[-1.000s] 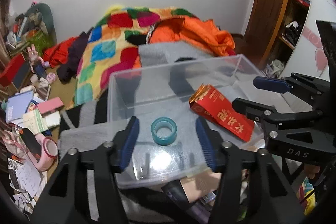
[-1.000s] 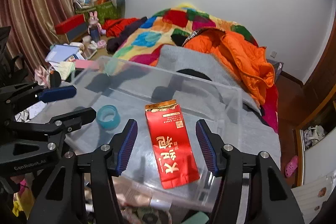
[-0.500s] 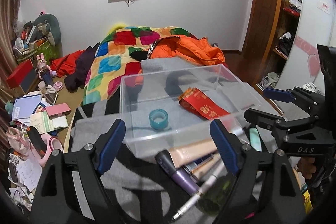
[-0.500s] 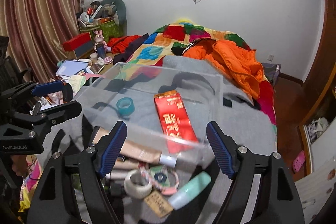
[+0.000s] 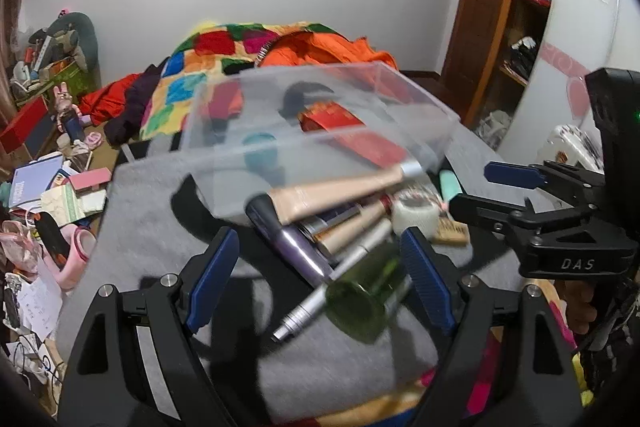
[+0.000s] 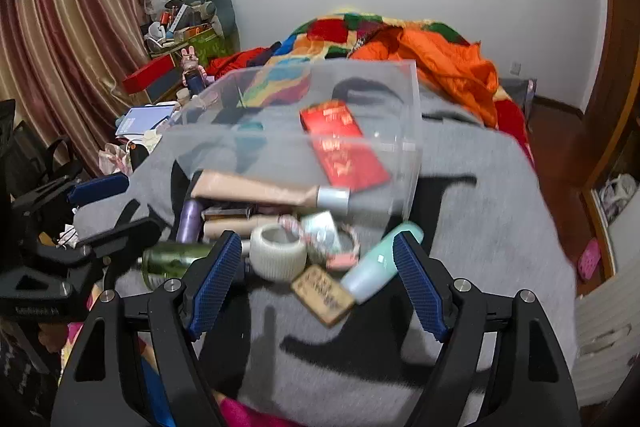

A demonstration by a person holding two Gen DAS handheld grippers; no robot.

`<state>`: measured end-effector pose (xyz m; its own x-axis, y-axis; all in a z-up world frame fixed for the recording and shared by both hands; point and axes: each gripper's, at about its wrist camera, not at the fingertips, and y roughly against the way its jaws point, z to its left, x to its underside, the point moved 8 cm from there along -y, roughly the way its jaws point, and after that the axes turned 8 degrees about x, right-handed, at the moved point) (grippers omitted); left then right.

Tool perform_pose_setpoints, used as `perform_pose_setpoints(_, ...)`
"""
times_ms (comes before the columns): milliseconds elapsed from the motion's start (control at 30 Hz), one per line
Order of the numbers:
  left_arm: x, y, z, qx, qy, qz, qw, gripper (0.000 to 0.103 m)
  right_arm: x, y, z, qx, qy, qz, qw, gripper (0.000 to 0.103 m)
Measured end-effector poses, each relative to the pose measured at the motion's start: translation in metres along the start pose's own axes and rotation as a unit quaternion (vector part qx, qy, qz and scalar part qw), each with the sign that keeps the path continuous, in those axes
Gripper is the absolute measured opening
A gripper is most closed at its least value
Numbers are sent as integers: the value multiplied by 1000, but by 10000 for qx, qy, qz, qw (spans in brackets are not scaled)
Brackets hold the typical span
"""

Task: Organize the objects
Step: 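Grasp the green glass bottle with the left tool while the right grasps the white tape roll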

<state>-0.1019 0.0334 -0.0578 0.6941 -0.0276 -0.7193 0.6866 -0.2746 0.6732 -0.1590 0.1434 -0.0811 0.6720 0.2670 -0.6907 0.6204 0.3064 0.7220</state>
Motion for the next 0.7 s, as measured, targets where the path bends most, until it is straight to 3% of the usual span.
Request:
perform_pose_setpoints(200, 18, -10, -16, 226, -9, 89, 9997, 82, 18, 1, 0, -22, -87, 42, 10000, 75)
perform_pose_setpoints(300, 22, -15, -20, 287, -23, 118, 9995, 72, 22, 3, 2, -88, -91, 39, 9999, 75)
perform_pose_setpoints(400, 27, -21, -21, 355, 11, 201, 9992, 62, 25, 1, 5, -110, -78, 48, 9999, 72)
perform_pose_setpoints(467, 29, -23, -21, 373, 22, 225, 9990, 57, 27, -2, 9, -222, -105, 104, 9996, 64)
perform_pose_setpoints(567, 30, -19, -20, 421, 67, 145, 9990, 53, 27, -9, 15, -341, -103, 175, 9992, 54)
perform_pose_setpoints(700, 33, -11, -20, 475, 140, 24, 9988, 49, 26, -18, 22, -459, -127, 263, 9985, 51)
